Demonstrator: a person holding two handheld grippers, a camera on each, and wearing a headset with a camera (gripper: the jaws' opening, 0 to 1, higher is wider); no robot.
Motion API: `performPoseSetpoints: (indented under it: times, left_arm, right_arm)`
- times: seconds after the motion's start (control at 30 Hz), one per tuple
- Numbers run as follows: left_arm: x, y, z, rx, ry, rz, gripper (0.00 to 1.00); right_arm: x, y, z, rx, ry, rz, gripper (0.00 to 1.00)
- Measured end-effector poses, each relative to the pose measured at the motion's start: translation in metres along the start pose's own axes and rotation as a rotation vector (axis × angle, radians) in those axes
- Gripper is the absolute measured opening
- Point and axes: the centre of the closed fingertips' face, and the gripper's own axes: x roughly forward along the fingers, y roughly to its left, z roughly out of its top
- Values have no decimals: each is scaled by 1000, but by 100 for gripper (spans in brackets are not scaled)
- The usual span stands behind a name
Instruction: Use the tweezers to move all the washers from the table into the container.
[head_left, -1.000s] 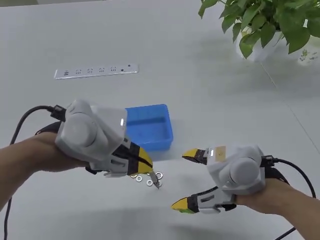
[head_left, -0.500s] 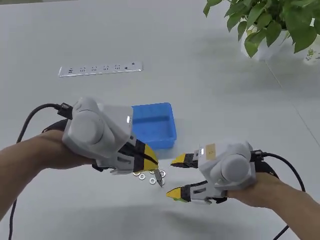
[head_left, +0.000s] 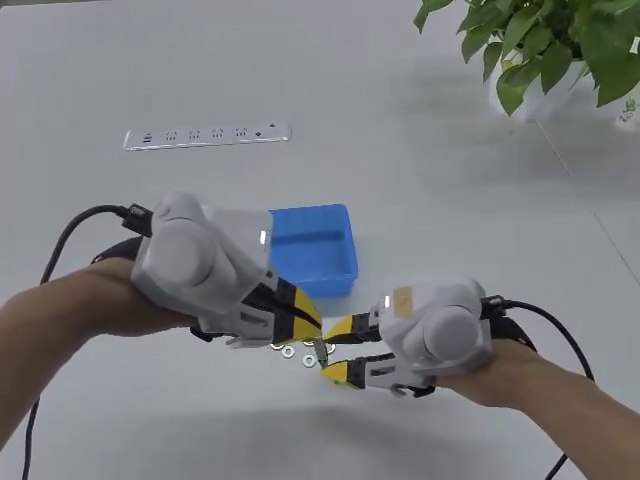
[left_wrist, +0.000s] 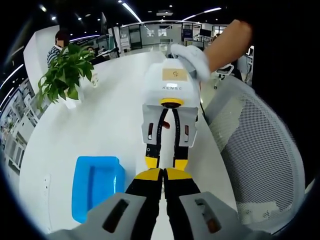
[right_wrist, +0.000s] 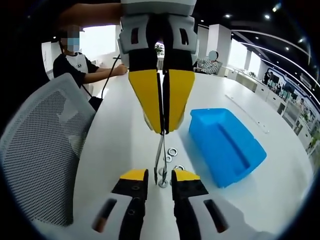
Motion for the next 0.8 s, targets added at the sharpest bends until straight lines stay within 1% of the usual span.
performPoseSetpoints:
  times: [0.2,0.57,0.63,0.8]
  left_arm:
    - [1,0,1,0,-5,-1,5]
    - [4,-1,5,1,-13,-2,5]
    - [4,-2,6,1,-14,-2,5]
    - [4,-2,7,1,-16,2,5]
  right_arm:
    - [2,0,-1,-16,11,8,13]
    - [2,1,-2,-31,28,9,11]
    - [2,1,-2,-18,34,8,10]
    - [1,1,-2,-17,32,5,9]
